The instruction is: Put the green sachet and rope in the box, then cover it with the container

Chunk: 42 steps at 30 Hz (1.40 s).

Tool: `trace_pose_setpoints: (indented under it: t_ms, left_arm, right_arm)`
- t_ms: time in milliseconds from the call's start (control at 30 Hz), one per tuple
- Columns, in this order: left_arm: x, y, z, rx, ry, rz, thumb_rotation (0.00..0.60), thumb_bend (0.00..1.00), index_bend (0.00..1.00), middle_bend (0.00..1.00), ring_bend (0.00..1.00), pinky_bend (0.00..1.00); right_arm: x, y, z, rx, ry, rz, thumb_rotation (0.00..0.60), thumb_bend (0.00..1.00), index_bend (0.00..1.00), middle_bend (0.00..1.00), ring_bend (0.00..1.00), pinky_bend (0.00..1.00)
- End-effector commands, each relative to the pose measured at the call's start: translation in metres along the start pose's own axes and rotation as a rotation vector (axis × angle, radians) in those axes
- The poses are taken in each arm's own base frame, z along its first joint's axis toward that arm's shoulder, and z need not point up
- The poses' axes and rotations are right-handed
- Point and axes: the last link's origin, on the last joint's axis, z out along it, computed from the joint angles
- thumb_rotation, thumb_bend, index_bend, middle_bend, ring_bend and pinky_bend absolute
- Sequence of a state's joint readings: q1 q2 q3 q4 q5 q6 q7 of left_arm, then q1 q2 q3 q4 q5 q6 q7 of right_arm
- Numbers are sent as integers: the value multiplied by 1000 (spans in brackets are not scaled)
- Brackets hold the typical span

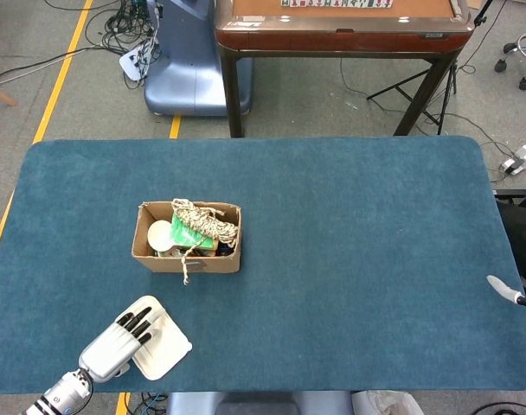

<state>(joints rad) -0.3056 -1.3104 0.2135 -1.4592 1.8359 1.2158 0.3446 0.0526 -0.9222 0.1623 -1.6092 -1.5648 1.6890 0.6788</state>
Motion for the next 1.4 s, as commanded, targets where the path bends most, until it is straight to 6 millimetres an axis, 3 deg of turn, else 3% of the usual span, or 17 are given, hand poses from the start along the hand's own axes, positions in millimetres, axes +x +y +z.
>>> trace_pose_setpoints:
  t_ms: [33,633,967,1400]
  left_arm:
    - [-1,0,2,-2,-1,-8,600,20,259,0,0,224]
    - [-8,4,9,-21,-10,-43,600,21,266,0,0,224]
    - [-10,4,11,-23,-10,-56,600,22,324,0,0,224]
    - [-12,3,8,-11,-23,-66,600,231,396,0,0,224]
  right_arm:
    - [0,0,0,0,1,0,600,0,140,130,0,39]
    - [1,0,-1,2,3,3,600,0,139,130,0,39]
    - [2,0,0,1,5,4,600,0,140,130,0,39]
    - [1,0,0,0,2,3,600,0,139,130,0,39]
